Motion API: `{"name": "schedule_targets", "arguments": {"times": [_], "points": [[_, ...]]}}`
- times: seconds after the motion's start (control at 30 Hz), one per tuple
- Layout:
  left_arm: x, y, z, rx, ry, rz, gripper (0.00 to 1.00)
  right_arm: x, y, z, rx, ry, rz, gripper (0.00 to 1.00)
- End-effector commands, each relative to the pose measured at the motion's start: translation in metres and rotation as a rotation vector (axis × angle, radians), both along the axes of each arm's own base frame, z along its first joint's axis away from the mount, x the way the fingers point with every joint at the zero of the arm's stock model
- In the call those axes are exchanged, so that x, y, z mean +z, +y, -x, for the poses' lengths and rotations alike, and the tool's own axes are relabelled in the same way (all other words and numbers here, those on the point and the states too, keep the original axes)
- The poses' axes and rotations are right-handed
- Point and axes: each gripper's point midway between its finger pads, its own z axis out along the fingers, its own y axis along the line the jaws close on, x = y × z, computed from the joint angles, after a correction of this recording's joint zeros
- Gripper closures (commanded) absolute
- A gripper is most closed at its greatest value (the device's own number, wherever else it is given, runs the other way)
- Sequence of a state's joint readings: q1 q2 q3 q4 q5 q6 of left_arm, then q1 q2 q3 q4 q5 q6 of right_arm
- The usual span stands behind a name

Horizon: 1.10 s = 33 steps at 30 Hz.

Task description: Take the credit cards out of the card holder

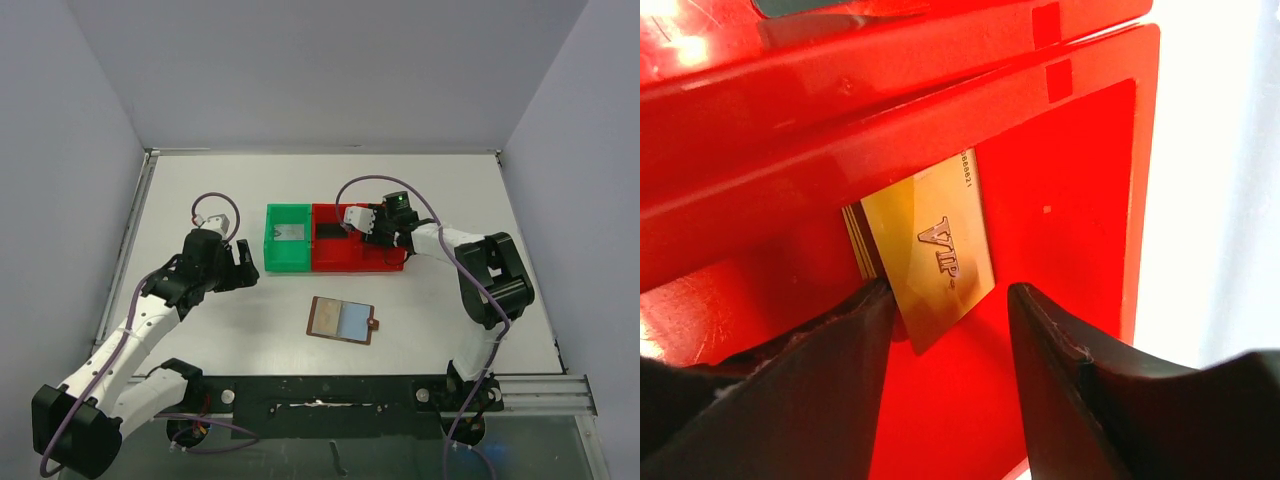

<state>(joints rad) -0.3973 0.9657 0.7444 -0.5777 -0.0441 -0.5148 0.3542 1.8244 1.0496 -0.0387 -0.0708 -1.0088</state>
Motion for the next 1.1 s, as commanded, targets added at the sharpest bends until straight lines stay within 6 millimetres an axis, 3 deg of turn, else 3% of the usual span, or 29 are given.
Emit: {"name": "schedule_targets", "arguments": {"times": [0.0,0.67,0.8,0.93,1.07], "points": [[0.010,-0.005,-0.011,-0.009,-0.052,0.024,0.21,0.036,0.009,-0.014,-0.006,-0.093,-0.059,0.50],[0.010,-0.006,-0.010,-0.012,-0.052,0.030,0.21,0.071,0.018,-0.018,-0.012,-0.131,-0.156,0.44],[0.011,-0.005,-0.010,-0.011,-0.056,0.032,0.21,0.096,0.020,-0.018,-0.027,-0.184,-0.215,0.44],[0.014,-0.005,-0.009,-0.008,-0.066,0.035,0.21,0.136,0.024,-0.009,-0.070,-0.245,-0.331,0.42],[0.017,-0.004,-0.009,-0.007,-0.077,0.038,0.20,0.186,0.025,0.010,-0.205,-0.297,-0.598,0.28]]}}
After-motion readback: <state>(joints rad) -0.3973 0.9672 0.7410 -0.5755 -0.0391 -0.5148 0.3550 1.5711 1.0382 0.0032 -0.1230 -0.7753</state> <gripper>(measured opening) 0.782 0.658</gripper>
